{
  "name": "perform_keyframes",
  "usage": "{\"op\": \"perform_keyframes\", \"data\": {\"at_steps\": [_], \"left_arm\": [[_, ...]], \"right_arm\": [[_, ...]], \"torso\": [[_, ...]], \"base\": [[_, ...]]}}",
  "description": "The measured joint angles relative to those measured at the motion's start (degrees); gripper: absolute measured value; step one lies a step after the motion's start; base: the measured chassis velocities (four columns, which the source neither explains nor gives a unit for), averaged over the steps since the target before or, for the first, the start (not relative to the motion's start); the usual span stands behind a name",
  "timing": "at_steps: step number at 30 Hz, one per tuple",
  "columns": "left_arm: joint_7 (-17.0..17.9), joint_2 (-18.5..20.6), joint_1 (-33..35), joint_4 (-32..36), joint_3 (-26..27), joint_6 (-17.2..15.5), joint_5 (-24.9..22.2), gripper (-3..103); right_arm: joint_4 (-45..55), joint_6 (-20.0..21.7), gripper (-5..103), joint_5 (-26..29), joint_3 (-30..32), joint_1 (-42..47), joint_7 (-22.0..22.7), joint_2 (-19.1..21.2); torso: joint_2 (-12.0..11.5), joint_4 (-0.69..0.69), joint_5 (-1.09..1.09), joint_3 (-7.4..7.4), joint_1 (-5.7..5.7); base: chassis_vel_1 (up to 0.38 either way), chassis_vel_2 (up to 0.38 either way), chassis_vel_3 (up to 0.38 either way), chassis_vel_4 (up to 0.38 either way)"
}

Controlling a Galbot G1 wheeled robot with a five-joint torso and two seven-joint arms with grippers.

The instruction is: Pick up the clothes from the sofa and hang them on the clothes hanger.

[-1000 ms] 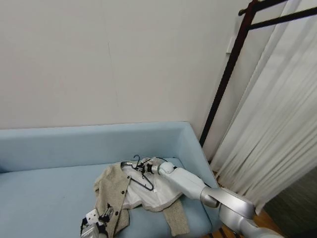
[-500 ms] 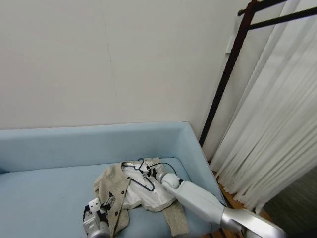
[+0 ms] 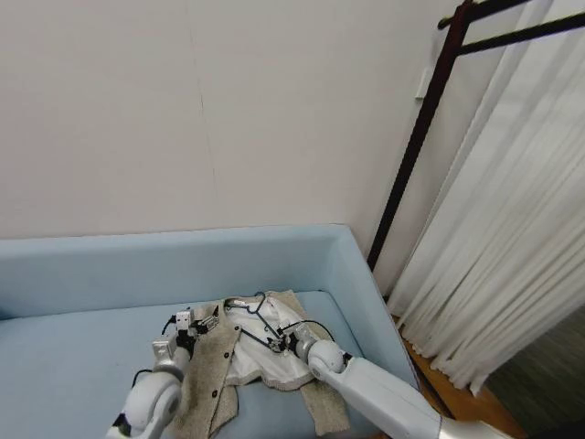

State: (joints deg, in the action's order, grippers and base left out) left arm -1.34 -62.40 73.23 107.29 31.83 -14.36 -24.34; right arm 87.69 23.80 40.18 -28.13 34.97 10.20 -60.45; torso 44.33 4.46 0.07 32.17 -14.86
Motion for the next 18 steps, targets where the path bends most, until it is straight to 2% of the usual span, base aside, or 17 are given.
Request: {"op": "perform_keyframes", "data": {"at_steps": [2, 4, 5, 7, 9, 11, 18], "left_arm": [[-2.23, 0.36, -0.76, -1.86, 1.44, -0.38, 0.32, 100], [-2.35, 0.41, -0.9, -2.19, 1.65, -0.48, 0.28, 100], [-2.33, 0.51, -1.1, -2.68, 2.0, -0.74, 0.01, 100], [-1.79, 0.78, -1.1, -2.87, 2.76, -1.99, -1.44, 100], [-1.6, 0.94, -0.9, -2.7, 3.02, -2.54, -1.98, 100], [-0.69, 1.11, -0.26, -2.38, 3.23, -3.47, -2.75, 100], [0.99, 1.07, 0.08, -1.76, 2.08, -3.85, -2.93, 100]], "right_arm": [[1.89, -0.1, 49, -0.76, 0.37, 0.08, 0.43, 0.62], [2.31, -0.1, 49, -0.94, 0.47, 0.08, 0.59, 0.72], [3.17, -0.05, 41, -1.31, 0.66, 0.08, 0.97, 0.89], [5.38, 0.15, 48, -1.93, 0.73, -0.14, 1.53, 1.22], [5.98, 0.38, 48, -1.9, 0.51, -0.47, 1.61, 1.24], [5.02, 1.23, 54, -1.36, -1.41, -1.91, 1.45, -0.1], [-2.48, 3.66, 47, 2.44, -3.69, -3.5, 0.87, -4.02]], "torso": [[0.0, 0.0, 0.01, 0.0, 0.0], [0.0, 0.0, 0.01, 0.0, 0.0], [0.0, 0.0, 0.01, -0.01, 0.0], [0.0, 0.01, 0.0, 0.0, 0.0], [0.0, 0.01, 0.01, 0.0, 0.0], [0.0, -0.01, 0.01, -0.01, 0.0], [0.0, 0.0, 0.01, 0.0, 0.0]], "base": [[0.0, 0.0, 0.0, 0.0], [0.0, 0.0, 0.0, 0.0], [0.0, 0.0, 0.0, 0.0], [0.0, 0.0, 0.0, 0.0], [0.0, 0.0, 0.0, 0.0], [0.0, 0.0, 0.0, 0.0], [0.0, 0.0, 0.0, 0.0]]}}
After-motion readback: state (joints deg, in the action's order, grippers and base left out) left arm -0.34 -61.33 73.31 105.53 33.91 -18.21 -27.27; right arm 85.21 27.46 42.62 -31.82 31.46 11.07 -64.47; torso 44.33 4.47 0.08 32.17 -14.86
